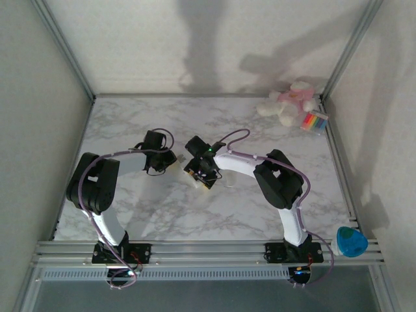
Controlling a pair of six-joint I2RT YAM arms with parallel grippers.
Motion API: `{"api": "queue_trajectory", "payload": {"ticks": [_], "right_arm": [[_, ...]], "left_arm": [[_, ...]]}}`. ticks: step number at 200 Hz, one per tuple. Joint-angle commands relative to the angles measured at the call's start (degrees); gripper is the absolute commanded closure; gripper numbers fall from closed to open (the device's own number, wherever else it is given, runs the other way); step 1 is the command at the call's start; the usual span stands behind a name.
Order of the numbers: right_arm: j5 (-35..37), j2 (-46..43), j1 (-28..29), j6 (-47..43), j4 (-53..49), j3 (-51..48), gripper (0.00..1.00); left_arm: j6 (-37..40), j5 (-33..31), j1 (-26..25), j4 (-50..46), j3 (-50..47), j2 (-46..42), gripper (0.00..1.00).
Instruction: Load the batteries into the remote control
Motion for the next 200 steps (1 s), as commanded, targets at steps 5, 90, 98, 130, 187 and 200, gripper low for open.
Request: {"api": "queue_trajectory", "payload": {"ticks": [5,90,98,130,187,200], "right_arm": [[-5.5,4.1,1.2,0.7,-1.1,-0.2,0.22],[-5.2,3.2,1.2,0.3,0.5,-0.8,0.15],[-5.1,3.1,1.1,0.0,0.4,-0.3,0.15],[-4.6,2.0,0.9,-0.9,1.0,-0.2,0.13],[-3.5,-1.8,0.5,-0.8,4.5,-3.9,0.13],[-3.3,-2.3,0.5,-0.2,5.5,-5.0,0.13]], "left_arm": [[-0.2,0.8,0.3,1.1,0.9,0.7,0.8],[-0.2,1.2,0.3,1.3,0.7,0.7,0.79],[-0.2,1.2,0.3,1.4,0.7,0.7,0.79],[0.0,1.3,0.3,1.3,0.7,0.7,0.79],[-0.2,1.3,0.3,1.2,0.8,0.7,0.79],[-0.1,1.3,0.3,1.2,0.7,0.8,0.79]]}}
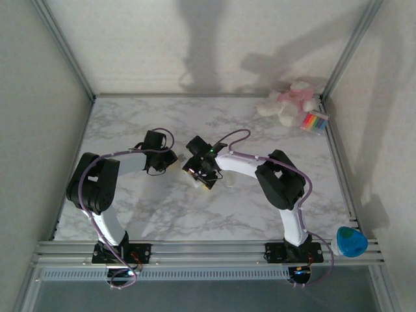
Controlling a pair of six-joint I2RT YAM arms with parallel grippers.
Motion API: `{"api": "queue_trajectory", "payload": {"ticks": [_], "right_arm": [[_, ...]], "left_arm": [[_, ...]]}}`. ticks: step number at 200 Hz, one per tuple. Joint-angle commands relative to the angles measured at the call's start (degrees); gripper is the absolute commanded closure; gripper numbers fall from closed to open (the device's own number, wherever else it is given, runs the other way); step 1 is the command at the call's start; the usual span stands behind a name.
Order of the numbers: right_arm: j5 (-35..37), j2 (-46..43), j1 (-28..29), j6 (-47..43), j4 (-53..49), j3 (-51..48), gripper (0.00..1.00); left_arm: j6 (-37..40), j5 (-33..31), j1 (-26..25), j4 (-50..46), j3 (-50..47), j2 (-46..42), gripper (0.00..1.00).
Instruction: Load the batteries into the remote control
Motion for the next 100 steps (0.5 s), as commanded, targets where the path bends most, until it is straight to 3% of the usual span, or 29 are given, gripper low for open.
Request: {"api": "queue_trajectory", "payload": {"ticks": [1,100], "right_arm": [[-2.3,-0.8,0.7,1.1,1.9,-2.8,0.13],[-1.0,-1.7,0.1,5.0,4.7,-6.6,0.15]], "left_arm": [[-0.2,0.7,0.3,0.7,0.7,0.7,0.79],[-0.1,0.8,0.3,0.6,0.6,0.7,0.79]]}}
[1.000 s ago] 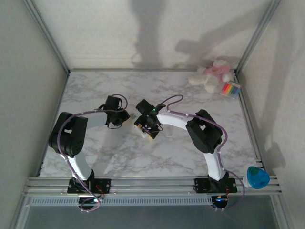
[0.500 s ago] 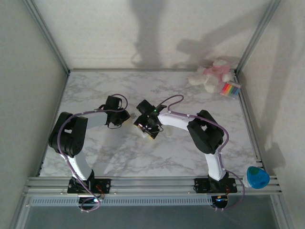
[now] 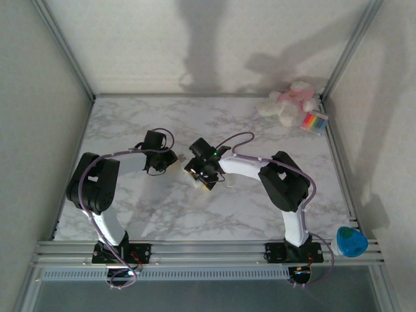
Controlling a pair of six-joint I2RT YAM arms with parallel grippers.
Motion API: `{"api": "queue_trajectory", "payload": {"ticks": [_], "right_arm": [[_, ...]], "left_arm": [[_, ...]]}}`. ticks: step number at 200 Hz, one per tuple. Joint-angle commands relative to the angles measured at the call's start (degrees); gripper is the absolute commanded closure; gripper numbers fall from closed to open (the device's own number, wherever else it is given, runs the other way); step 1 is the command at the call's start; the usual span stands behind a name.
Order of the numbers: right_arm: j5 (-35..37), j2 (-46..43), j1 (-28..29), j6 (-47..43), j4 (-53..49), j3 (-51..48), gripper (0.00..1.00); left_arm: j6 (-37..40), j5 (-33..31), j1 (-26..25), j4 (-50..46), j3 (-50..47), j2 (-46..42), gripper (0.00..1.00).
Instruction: Load the batteries into the remote control
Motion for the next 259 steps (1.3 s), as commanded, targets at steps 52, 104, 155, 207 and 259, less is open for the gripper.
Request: {"api": "queue_trajectory", "payload": {"ticks": [52,104,155,207,259], "right_arm": [[-1.6,1.7,0.2,2.6,-0.7,-1.4,0.17],[-1.8,2.2,0.1,2.8,-0.9,-1.5,0.19],[-2.4,2.5,0.1,1.7,-2.0,-1.4,0.2],[-1.7,1.3,0.0,1.8,0.0,-1.2,0.17],[-2.3,2.2,-0.5,4.1,0.5,-0.5,0.16]], "left_arm": [[-0.1,0.9,0.3,0.7,0.6,0.8,0.79],[-0.1,0.9,0.3,0.7,0.7,0.8,0.79],[-0.2,1.0,0.3,0.7,0.7,0.8,0.79],[-0.2,1.0,0.3,0.7,0.7,0.7,0.79],[-0.2,1.0,0.3,0.6,0.7,0.8,0.79]]}}
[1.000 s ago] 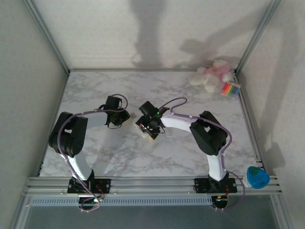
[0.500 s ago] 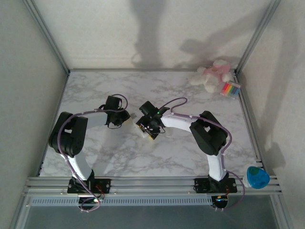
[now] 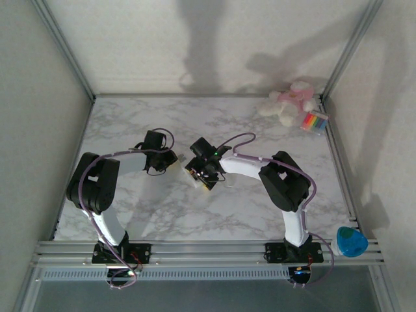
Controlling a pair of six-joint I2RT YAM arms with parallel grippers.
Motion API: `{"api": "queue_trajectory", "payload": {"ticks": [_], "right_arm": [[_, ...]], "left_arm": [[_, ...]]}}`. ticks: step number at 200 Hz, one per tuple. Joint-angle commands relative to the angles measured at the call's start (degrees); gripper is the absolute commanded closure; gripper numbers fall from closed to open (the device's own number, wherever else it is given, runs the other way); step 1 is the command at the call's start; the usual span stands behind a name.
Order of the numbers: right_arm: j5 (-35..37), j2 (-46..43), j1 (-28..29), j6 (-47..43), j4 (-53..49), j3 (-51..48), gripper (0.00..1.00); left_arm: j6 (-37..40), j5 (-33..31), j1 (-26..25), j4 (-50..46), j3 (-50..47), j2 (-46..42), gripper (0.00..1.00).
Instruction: Load the batteries into the remote control
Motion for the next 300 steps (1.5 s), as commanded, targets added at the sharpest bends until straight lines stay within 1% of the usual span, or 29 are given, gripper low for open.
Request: {"api": "queue_trajectory", "payload": {"ticks": [1,49,129,179,226,272,300], "right_arm": [[-1.9,2.2,0.0,2.0,0.3,-0.4,0.16],[-2.5,4.1,-0.1,1.3,-2.7,2.1,0.18],[-2.5,3.5,0.1,-0.4,-3.4,1.1,0.23],[-3.5,4.5,0.1,-0.4,-4.0,0.0,0.23],[-3.9,7.0,0.2,0.5,-9.0,2.4,0.23],[-5.6,8.7,0.1,1.3,-10.9,2.7,0.24],[-5.5,7.9,0.3,1.2,-9.3,2.2,0.23]], "left_arm": [[-0.2,0.8,0.3,0.6,0.7,0.7,0.79],[-0.2,0.8,0.3,0.6,0.7,0.7,0.79],[-0.3,0.8,0.3,0.6,0.8,0.9,0.79],[-0.2,0.9,0.3,0.7,0.8,0.7,0.79],[-0.3,0.9,0.3,0.6,0.7,0.5,0.79],[-0.2,1.0,0.3,0.6,0.7,0.3,0.79],[-0.1,0.9,0.3,0.6,0.7,0.0,0.79]]}}
